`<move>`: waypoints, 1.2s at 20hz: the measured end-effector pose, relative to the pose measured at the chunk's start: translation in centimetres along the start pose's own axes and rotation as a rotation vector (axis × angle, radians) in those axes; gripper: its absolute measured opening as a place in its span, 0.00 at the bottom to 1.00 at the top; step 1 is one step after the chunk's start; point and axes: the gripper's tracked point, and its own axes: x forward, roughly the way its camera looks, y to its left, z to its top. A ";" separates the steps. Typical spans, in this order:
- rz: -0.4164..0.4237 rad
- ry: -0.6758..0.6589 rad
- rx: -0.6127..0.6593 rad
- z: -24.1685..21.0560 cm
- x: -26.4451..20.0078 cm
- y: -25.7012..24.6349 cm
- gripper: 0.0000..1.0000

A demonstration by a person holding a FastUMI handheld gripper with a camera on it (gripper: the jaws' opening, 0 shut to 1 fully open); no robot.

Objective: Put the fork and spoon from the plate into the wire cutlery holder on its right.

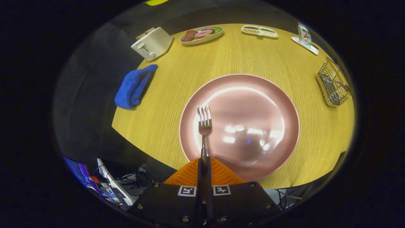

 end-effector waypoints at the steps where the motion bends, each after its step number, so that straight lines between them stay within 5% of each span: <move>1: 0.012 -0.003 0.011 0.1 -0.2 0.1 0.05; 24: 0.191 -0.140 0.314 4.2 -5.7 -3.3 0.05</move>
